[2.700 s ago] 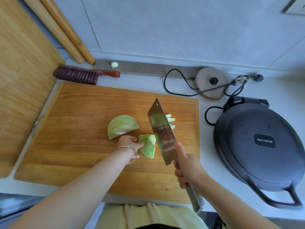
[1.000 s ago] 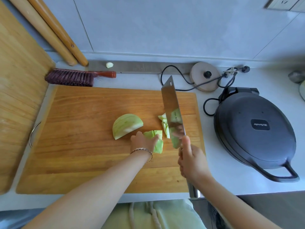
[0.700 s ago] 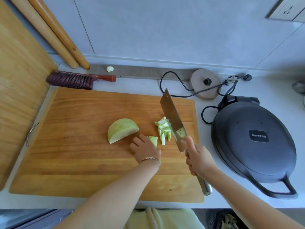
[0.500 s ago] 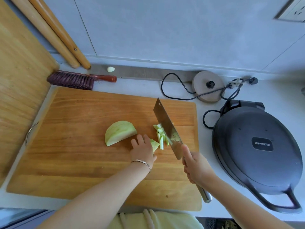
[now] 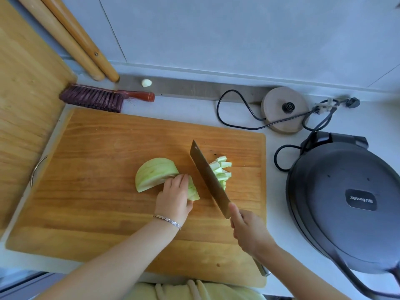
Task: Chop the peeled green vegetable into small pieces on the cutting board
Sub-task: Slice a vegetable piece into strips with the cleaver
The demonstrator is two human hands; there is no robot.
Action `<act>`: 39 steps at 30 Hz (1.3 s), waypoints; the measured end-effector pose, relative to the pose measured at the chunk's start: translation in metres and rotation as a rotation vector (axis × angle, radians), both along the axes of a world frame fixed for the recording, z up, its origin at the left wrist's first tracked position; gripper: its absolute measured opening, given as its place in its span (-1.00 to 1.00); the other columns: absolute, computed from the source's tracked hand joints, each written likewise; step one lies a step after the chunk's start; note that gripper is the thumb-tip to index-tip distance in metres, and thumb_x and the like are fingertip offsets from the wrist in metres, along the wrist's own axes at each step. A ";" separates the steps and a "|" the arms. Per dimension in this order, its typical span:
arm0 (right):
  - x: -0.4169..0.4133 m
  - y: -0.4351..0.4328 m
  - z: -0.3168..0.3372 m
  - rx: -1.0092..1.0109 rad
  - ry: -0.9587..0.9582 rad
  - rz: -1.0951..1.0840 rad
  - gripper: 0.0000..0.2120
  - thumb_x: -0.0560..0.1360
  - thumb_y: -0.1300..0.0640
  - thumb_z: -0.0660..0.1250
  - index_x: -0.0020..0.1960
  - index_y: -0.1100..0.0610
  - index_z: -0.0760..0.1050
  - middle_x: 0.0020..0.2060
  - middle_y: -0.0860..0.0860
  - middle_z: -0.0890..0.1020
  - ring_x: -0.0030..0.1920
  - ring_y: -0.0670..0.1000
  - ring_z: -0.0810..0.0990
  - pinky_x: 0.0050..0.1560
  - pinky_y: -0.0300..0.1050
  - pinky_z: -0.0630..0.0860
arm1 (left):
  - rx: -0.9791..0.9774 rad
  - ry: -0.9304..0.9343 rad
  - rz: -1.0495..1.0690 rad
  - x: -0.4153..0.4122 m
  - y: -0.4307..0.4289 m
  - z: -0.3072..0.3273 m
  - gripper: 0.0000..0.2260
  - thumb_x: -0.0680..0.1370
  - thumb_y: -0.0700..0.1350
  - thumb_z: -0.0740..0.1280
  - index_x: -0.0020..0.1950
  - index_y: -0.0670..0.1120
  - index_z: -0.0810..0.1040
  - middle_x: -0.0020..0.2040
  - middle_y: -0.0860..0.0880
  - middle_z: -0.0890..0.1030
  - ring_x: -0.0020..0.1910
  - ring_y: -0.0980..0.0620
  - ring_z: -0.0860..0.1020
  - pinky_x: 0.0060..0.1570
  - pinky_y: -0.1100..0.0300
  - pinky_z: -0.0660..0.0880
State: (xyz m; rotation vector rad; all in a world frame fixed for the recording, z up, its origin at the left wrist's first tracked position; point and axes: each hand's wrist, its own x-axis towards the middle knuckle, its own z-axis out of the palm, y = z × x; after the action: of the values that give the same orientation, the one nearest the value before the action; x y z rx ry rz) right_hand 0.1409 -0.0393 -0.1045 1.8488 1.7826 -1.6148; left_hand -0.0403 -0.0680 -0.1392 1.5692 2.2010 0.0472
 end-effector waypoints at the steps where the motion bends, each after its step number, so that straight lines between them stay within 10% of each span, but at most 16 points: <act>1: 0.001 0.002 0.000 -0.012 0.003 -0.036 -0.52 0.55 -0.24 -0.01 -0.30 0.13 0.28 -0.50 -0.03 0.33 -0.51 -0.07 0.26 -0.45 -0.17 0.26 | 0.005 -0.008 0.007 0.000 0.000 -0.001 -0.41 0.47 -0.08 0.34 0.44 -0.12 0.20 0.40 -0.01 0.31 0.35 -0.02 0.28 0.06 0.13 0.49; 17: -0.008 0.012 0.033 0.019 0.080 -0.106 -0.50 0.54 -0.24 -0.01 -0.36 0.12 0.24 -0.65 -0.12 0.26 -0.63 -0.13 0.20 -0.53 -0.23 0.20 | -0.034 -0.067 -0.028 0.016 0.012 0.000 -0.36 0.50 0.05 0.30 0.47 -0.08 0.07 0.49 -0.01 0.12 0.44 0.02 0.16 0.22 0.15 0.42; 26: -0.016 -0.001 0.041 0.025 0.020 -0.030 -0.30 0.17 -0.49 -0.14 -0.29 0.15 0.26 -0.49 0.01 0.30 -0.52 -0.03 0.22 -0.43 -0.16 0.21 | 0.051 -0.139 0.047 0.012 0.006 0.000 -0.48 0.51 0.05 0.29 0.42 -0.04 0.26 0.40 0.03 0.32 0.38 0.06 0.27 0.27 0.20 0.32; 39: -0.025 -0.007 0.040 0.027 -0.017 -0.024 -0.42 0.43 -0.37 -0.09 -0.27 0.14 0.29 -0.47 0.02 0.32 -0.50 -0.03 0.25 -0.39 -0.11 0.28 | 0.048 -0.147 0.060 0.012 0.008 0.005 -0.58 0.53 -0.01 0.26 0.37 -0.04 0.33 0.41 0.05 0.35 0.36 0.07 0.34 0.18 0.17 0.41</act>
State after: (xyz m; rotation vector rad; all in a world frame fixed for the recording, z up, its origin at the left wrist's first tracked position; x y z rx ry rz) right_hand 0.1161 -0.0459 -0.0641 1.8965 1.7904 -1.5864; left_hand -0.0281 -0.0602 -0.1339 1.4748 2.1458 0.2274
